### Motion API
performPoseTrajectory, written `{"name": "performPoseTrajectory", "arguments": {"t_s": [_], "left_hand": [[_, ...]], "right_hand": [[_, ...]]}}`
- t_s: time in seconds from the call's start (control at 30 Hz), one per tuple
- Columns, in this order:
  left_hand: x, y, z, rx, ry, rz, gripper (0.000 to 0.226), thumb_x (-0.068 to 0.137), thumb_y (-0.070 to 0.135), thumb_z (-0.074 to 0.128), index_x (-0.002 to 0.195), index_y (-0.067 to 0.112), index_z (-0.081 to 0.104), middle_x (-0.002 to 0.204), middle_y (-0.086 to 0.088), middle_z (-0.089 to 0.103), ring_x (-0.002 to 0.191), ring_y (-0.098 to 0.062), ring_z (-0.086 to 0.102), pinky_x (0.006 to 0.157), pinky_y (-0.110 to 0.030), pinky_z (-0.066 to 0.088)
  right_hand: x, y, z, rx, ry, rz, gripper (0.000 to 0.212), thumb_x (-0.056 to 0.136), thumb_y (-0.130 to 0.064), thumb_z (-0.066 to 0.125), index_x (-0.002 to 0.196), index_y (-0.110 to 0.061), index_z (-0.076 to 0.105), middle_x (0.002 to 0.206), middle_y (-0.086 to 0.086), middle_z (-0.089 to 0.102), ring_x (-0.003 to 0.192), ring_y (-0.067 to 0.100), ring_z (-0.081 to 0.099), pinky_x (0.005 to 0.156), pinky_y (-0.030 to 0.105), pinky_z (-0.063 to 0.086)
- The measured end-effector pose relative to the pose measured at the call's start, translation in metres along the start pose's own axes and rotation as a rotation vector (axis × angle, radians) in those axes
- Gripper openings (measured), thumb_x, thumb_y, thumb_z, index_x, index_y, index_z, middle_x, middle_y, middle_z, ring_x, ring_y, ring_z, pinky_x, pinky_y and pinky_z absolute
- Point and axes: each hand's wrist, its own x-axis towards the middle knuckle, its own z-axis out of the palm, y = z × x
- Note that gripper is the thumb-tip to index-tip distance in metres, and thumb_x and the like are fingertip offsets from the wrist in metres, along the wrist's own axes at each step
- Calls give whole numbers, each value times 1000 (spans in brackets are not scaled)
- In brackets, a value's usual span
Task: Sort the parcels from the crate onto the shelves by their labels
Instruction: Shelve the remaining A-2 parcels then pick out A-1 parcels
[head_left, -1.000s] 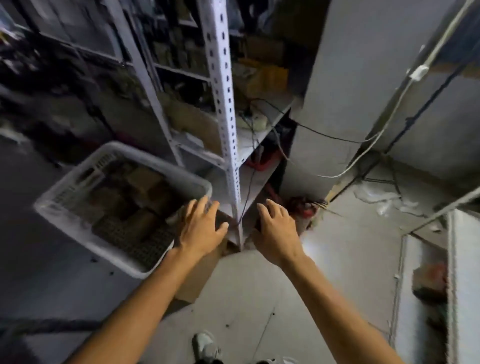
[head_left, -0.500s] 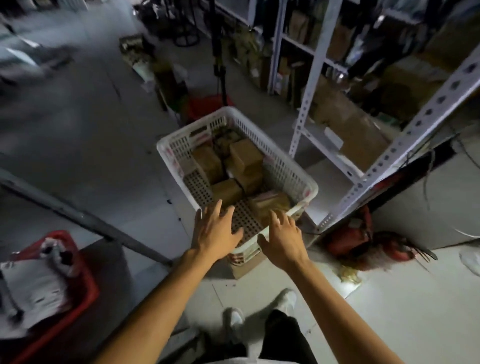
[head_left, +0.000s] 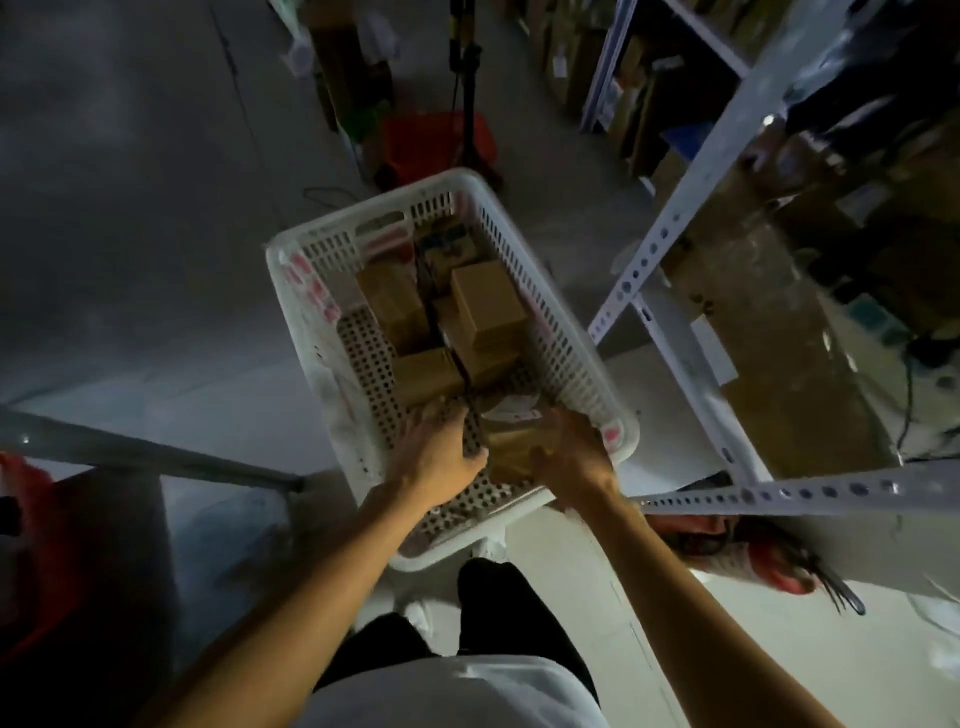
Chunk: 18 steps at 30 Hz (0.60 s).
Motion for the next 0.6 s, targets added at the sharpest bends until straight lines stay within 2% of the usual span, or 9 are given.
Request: {"name": "performPoseTrajectory", "arguments": {"t_s": [0.1,0.2,0.27,0.33,0.4,0.43,0.5,0.53,0.6], "left_hand": [[36,10,10,-229,-85,-95,67,93,49,59,146,14,39,144,-11,46,129,-30,48,101,-38,44],[70,15,22,-441,-186,-222,68,96,50,54,150,14,33,137,-14,55,117,-34,58,85,-37,50],[92,12,38,-562,-217,-308,70,96,51,53,152,16,28,122,-15,65,95,-31,66,68,-31,50],[111,6,61,-650,-193,-381,65,97,49,53,150,18,31,115,-10,68,78,-21,64,60,-25,48],[128,5,82,-705,-194,-422,59,100,43,52,148,14,33,124,-12,62,91,-25,65,69,-27,49],[135,5,91,-733,-228,-423,55,101,39,52,146,12,36,130,-14,59,104,-29,63,75,-29,47],[150,5,112,-868,-266,-429,42,98,25,61,135,12,46,121,-7,60,113,-26,60,78,-19,46],[157,3,123,-955,-257,-445,39,93,17,66,128,14,50,108,1,61,106,-18,61,72,-9,45],[167,-2,141,-1115,-229,-488,44,86,10,74,124,10,50,97,11,58,100,-11,61,66,-4,48]], "right_hand": [[46,16,0,-34,-33,36,54,95,-14,62,145,-6,43,146,17,46,135,33,43,112,41,35],[89,34,10,-54,-105,76,54,95,-13,61,145,-4,41,142,19,49,132,36,47,107,38,37],[113,43,18,-41,-156,99,56,94,-12,62,145,-4,41,141,17,50,131,34,48,103,33,37],[140,55,36,-34,-188,101,66,85,-28,67,145,-12,44,137,12,56,126,33,53,104,38,43],[170,83,59,-6,-230,117,82,68,-55,65,141,-25,45,128,4,62,116,28,60,97,42,51],[177,87,62,13,-249,112,85,66,-60,68,141,-27,45,127,0,62,114,24,61,94,35,53],[187,80,60,76,-277,123,81,76,-48,81,144,-24,42,126,-6,61,112,16,59,81,12,46],[195,86,62,99,-299,140,78,80,-40,82,144,-24,41,123,-8,60,108,12,58,76,9,42],[209,95,64,177,-353,163,77,78,-39,84,141,-30,41,115,-14,60,101,5,61,80,15,48]]}}
